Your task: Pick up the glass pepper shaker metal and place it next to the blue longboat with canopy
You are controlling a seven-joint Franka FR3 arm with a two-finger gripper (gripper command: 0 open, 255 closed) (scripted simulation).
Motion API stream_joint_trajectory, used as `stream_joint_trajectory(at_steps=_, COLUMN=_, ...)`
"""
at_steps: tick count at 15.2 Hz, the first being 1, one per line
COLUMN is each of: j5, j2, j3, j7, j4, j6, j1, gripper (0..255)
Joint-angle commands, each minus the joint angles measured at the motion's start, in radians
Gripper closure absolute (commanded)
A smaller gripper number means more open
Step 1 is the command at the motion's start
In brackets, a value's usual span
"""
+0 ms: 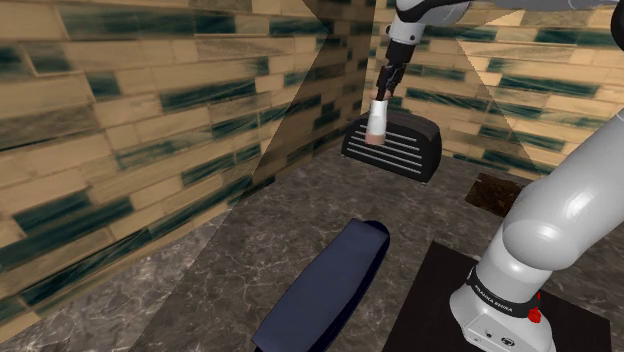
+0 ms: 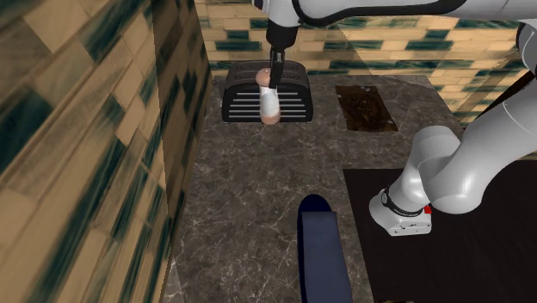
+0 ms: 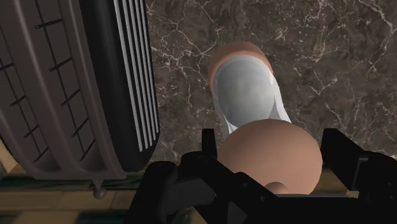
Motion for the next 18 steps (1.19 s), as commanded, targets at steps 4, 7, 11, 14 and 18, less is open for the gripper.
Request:
stream_joint_trajectory(at_steps=4, j5=0.003, j2=0.011, j3=0.000, j7=0.000, j4=0.079, j6=-0.068, j1=0.002, gripper=255)
stream_joint_trajectory(at_steps=7, j5=0.006, j2=0.020, j3=0.000, j7=0.000, j4=0.128, j6=-0.109, j1=0.003, gripper=255)
stream_joint_trajectory(at_steps=11, j5=0.010, j2=0.032, j3=0.000, j7=0.000, j4=0.188, j6=-0.158, j1=0.004, gripper=255)
stream_joint_trajectory(at_steps=14, j5=-0.012, j2=-0.057, j3=0.050, j7=0.072, j4=0.099, j6=-0.154, j1=0.020, gripper=255)
stream_joint_trajectory(at_steps=18, j5=-0.023, j2=-0.163, j3=0.121, j7=0.164, j4=0.000, j6=-0.158, j1=0.038, gripper=255)
